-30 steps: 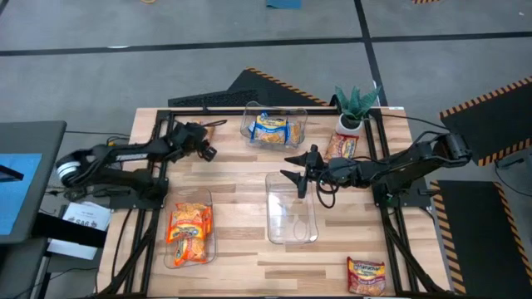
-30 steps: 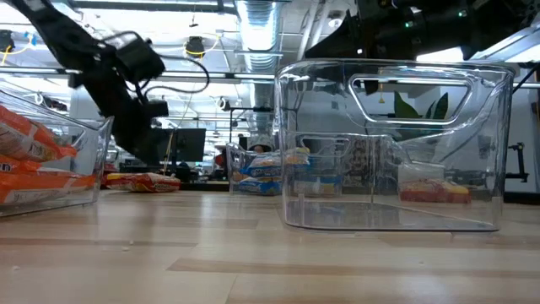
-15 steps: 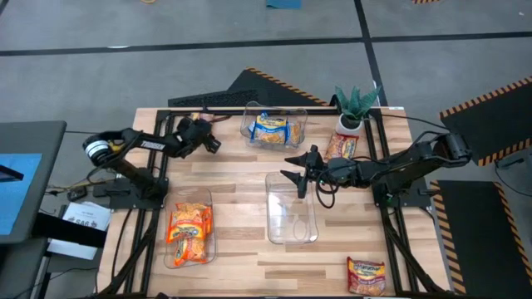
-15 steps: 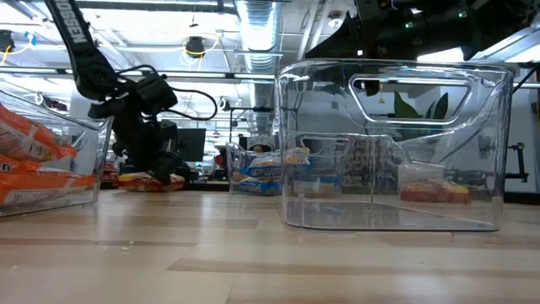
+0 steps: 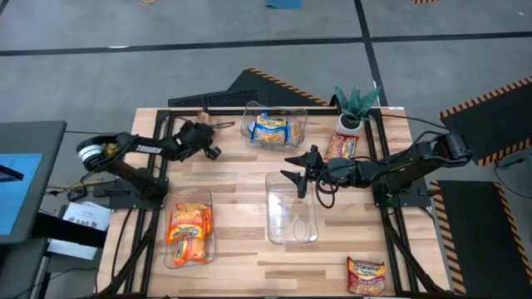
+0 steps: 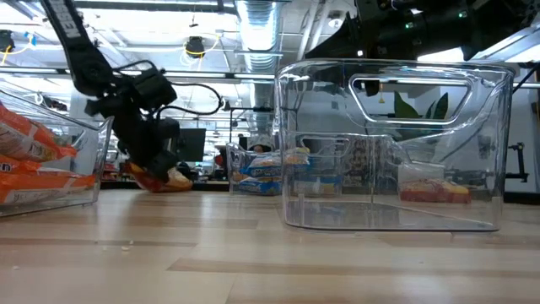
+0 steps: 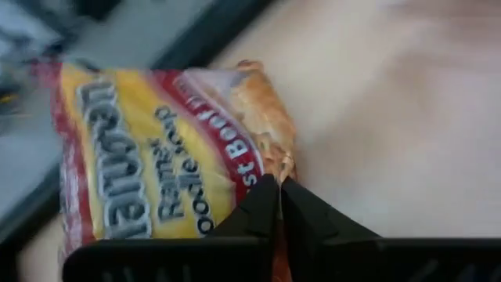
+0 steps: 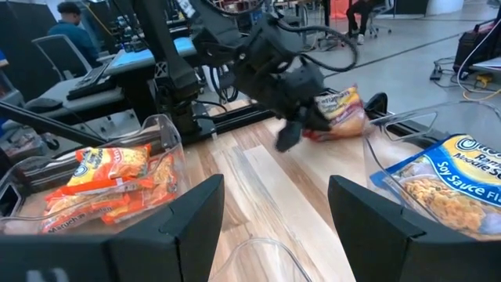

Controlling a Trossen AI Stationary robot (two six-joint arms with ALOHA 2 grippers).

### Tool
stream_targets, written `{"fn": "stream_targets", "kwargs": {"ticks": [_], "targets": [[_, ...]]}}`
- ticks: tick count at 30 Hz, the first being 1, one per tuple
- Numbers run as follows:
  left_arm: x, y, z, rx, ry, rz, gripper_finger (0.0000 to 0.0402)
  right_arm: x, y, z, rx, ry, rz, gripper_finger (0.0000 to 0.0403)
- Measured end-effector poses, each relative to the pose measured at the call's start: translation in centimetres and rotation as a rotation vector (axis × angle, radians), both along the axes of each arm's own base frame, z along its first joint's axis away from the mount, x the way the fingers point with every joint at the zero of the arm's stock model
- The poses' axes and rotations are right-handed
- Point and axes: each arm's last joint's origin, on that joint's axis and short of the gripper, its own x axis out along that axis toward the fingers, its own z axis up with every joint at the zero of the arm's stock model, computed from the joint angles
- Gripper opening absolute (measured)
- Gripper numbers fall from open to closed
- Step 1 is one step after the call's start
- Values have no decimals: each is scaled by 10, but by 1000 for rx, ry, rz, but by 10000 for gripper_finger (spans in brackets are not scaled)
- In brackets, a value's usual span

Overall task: Sort Maruchan noodles
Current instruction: Put the top left red noodle pack into the bottom right transparent bin

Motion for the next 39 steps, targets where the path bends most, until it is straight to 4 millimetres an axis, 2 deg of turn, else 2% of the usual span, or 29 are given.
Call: {"fn": "stream_targets", "kwargs": {"ticks": [6,11,18,25,30,34,39], "targets": [[1,-28,41,63,-117,-111,0,0,0,0,0,1,0,254],[-9,-53,75,137,-234,-162,0,0,0,0,0,2,0,254],[-21,-83,105,198,-412,-279,0,0,0,0,2,-2,0,254],[-11,-114,124,189,-608,-548,0,0,0,1,2,-7,-1,254],[1,-139,130,233,-672,-718,0,0,0,1,2,-11,-2,254],[5,-147,128,288,-638,-667,0,0,0,1,1,-10,-2,254],[6,-137,119,291,-550,-518,0,0,0,1,1,-7,-2,254]]}}
